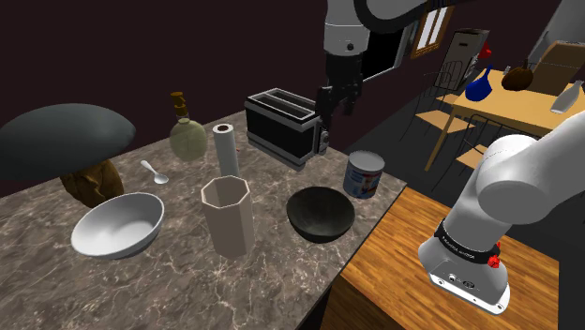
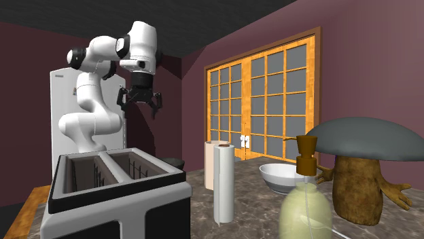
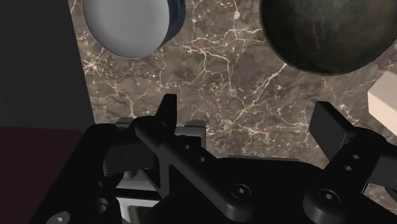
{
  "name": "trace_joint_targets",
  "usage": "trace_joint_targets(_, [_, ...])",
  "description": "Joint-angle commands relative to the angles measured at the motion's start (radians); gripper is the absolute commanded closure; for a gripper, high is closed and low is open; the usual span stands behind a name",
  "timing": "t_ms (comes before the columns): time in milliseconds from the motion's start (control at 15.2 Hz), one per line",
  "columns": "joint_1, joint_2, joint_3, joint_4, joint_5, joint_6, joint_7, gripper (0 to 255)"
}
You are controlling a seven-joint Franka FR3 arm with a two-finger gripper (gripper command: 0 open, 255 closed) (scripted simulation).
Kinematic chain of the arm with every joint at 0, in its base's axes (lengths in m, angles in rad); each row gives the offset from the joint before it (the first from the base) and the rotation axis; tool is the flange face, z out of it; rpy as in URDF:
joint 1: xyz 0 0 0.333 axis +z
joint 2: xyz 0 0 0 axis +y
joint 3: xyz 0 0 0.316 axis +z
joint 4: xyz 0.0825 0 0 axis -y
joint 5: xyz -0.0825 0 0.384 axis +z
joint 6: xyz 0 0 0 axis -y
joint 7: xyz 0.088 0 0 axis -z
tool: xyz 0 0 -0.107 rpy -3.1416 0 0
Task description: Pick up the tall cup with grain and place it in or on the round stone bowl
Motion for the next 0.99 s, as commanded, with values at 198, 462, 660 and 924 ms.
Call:
trace_joint_targets(198, [0.025,0.129,0.079,0.053,0.025,0.083,0.085,0])
trace_joint_targets(462, [0.041,0.246,0.143,0.114,0.023,0.143,0.158,0])
trace_joint_targets(660, [0.052,0.342,0.187,0.172,0.006,0.183,0.218,0])
trace_joint_targets(924, [0.072,0.479,0.24,0.264,-0.039,0.225,0.302,0])
